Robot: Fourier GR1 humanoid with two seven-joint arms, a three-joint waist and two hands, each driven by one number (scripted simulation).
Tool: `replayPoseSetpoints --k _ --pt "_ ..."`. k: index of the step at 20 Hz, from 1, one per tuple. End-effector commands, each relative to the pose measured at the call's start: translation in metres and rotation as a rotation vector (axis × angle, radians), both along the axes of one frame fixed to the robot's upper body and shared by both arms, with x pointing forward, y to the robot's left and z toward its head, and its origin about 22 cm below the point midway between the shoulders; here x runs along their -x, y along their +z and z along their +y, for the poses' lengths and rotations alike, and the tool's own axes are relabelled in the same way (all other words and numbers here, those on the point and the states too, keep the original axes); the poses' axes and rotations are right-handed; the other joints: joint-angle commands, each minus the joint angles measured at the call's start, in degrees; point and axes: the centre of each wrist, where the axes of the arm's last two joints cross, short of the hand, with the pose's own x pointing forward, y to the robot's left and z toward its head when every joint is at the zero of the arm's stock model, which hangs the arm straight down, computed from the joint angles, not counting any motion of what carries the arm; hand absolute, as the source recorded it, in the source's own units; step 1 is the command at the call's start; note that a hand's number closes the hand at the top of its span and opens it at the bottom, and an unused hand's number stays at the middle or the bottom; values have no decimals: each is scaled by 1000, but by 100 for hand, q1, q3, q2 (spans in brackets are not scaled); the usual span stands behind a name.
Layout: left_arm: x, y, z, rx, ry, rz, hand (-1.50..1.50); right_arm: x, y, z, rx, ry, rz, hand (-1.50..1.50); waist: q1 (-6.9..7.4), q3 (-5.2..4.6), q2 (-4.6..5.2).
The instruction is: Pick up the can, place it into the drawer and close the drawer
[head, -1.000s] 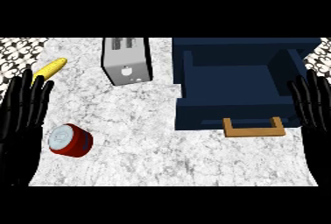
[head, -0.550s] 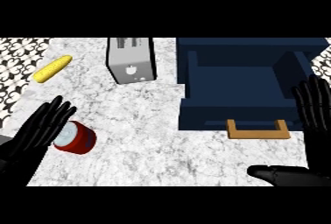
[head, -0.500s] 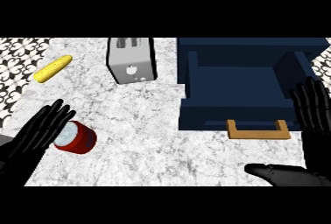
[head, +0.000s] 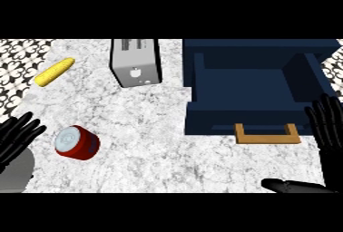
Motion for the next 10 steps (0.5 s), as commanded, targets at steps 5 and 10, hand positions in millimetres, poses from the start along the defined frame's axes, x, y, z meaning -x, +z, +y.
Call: replayPoseSetpoints --k 5,10 --pt "-3 21 35 8 43 64 -150 10 -11 -12 8 -4 4 -150 -10 3 2" --pt "-20 -17 32 21 85 88 -150 19 -25 -30 25 -9 28 -150 -47 1 6"
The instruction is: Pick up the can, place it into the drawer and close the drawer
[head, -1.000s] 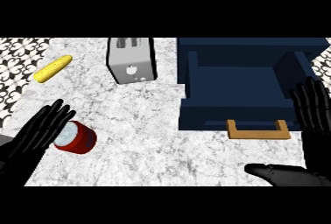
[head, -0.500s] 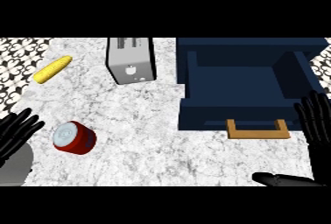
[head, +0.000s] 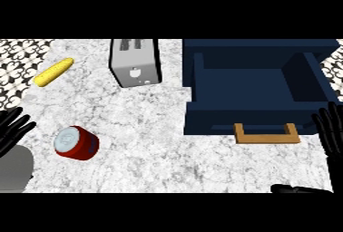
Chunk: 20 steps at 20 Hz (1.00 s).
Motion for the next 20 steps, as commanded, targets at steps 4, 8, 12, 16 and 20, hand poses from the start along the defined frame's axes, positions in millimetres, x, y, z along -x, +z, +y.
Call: replayPoseSetpoints --k 4,8,12,16,20 --pt "-3 5 7 -9 22 14 -150 11 -1 21 -2 -10 -7 -150 7 0 -3" --pt "-39 -27 -8 -1 10 34 -150 15 -13 -13 10 -2 -4 -150 -27 0 4" --pt "-47 -40 -14 -11 12 43 -150 2 -7 -7 8 -2 8 -150 -12 0 6" --pt "-37 -71 -4 -26 47 36 -150 20 -18 -23 15 -1 7 -150 -23 -2 4" --pt "-35 -77 -18 -27 46 60 -150 11 -13 -37 33 -22 12 -150 0 0 1"
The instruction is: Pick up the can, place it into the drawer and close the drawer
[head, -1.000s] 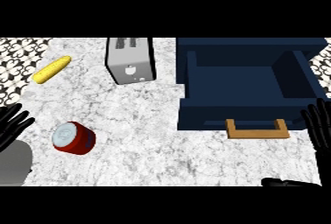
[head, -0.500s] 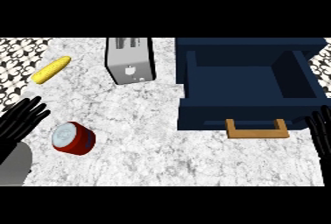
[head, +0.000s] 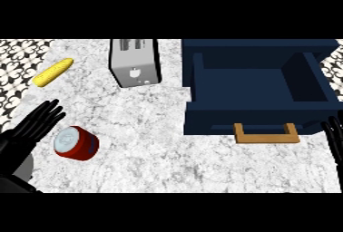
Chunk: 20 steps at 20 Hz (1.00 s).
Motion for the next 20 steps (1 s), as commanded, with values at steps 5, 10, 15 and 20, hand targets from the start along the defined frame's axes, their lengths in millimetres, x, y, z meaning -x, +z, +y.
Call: replayPoseSetpoints --k 5,10,15,20 --pt "-1 -35 31 -20 39 6 -150 7 -12 12 -6 24 -6 -150 -11 -1 2" --pt "0 -49 37 -26 56 -7 -150 4 21 -6 5 1 -8 -150 -8 -2 -1" --pt "-9 -84 42 -58 49 18 -150 11 4 -3 -6 24 2 -150 -36 -4 5" --pt "-15 -88 43 -63 73 22 -150 4 2 -4 -12 28 -14 -150 -14 0 1"
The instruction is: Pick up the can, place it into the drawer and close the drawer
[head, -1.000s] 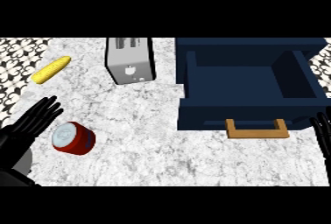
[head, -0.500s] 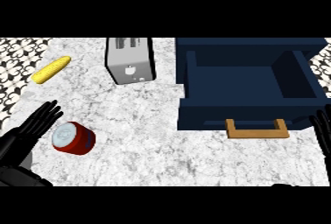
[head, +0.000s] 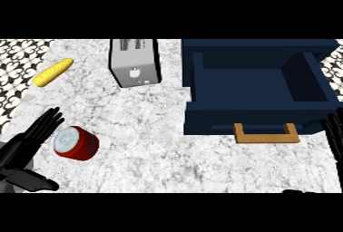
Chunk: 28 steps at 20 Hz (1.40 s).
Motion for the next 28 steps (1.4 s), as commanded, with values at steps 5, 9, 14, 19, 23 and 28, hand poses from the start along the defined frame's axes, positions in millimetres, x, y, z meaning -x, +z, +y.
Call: replayPoseSetpoints --k 5,9,14,19,23,28 --pt "1 -18 37 23 -21 17 -150 -9 4 17 9 -10 1 -150 -10 -4 6" --pt "-10 -32 10 -1 -7 3 -150 7 -6 -4 12 -12 -9 -150 -18 -1 1" --pt "-21 -24 28 5 10 31 -150 10 8 -8 -13 0 -8 -150 -43 -2 4" --pt "-6 -60 10 25 13 66 -150 15 5 5 2 2 -19 -150 -97 -10 17" --pt "-16 -64 -9 34 2 60 -150 7 25 8 11 -5 -15 -150 -31 -5 2" --pt "3 -74 21 30 10 63 -150 16 4 -3 -11 -5 -16 -150 -55 -7 14"
